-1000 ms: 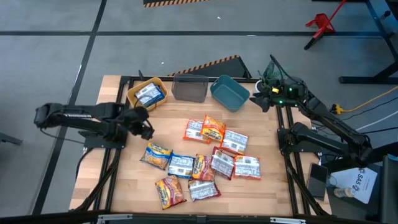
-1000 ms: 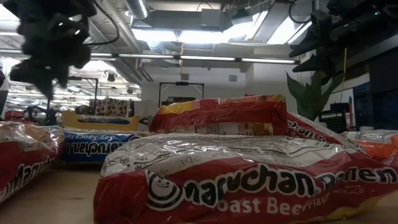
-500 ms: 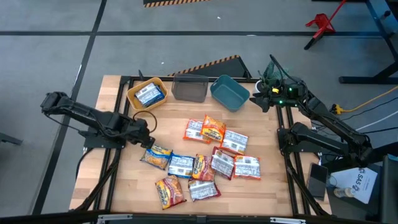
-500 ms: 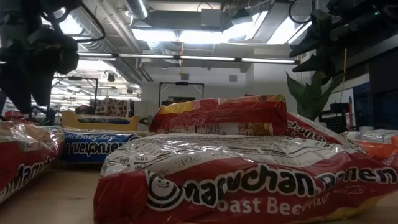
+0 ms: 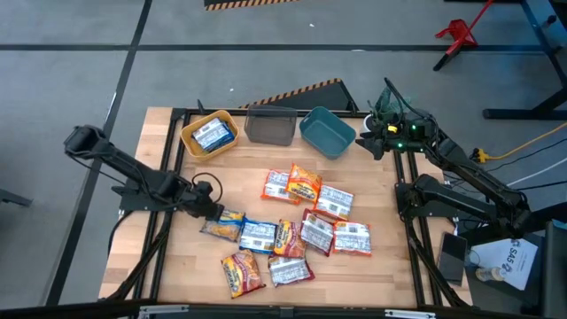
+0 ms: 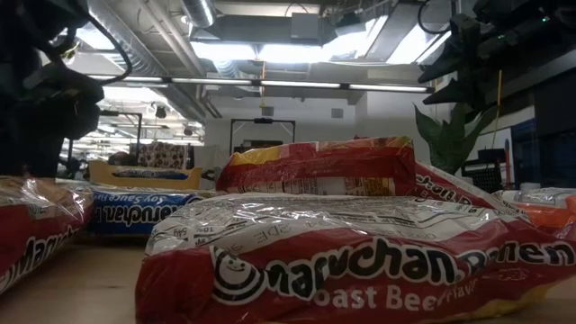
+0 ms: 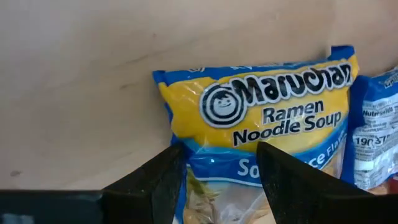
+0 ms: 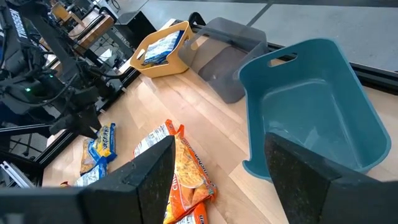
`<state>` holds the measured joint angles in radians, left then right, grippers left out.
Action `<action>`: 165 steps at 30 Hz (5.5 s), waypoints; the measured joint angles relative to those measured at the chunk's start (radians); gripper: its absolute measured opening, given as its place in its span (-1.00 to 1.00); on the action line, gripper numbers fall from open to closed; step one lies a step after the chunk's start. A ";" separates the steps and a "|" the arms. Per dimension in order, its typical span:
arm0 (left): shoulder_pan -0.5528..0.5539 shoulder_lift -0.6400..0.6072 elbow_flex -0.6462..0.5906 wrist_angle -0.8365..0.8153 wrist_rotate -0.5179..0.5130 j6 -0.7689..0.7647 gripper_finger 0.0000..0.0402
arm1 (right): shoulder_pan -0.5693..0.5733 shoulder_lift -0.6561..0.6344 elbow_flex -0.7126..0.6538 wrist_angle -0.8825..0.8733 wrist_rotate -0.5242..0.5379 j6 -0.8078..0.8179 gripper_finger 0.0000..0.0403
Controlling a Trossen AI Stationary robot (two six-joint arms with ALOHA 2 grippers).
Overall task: Sort Maruchan noodles
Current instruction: Put the blue noodle pack into the yellow bin
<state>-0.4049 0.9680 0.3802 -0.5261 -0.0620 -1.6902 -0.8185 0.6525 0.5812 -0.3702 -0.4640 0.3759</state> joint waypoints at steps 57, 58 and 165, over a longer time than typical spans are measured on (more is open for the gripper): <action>0.156 -0.120 -0.032 0.464 -0.458 -0.078 -0.99 | 0.000 0.000 0.000 0.001 0.005 -0.018 0.16; 0.171 -0.136 -0.032 0.460 -0.482 -0.060 -0.99 | 0.000 0.000 0.000 0.001 0.005 -0.019 0.16; 1.307 -0.348 -0.031 0.191 -0.205 0.684 -0.27 | 0.000 0.000 -0.001 0.001 0.079 -0.041 0.16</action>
<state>0.9016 0.6205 0.3489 -0.3352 -0.2672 -1.0064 -0.8181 0.6521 0.5804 -0.3695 -0.3855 0.3351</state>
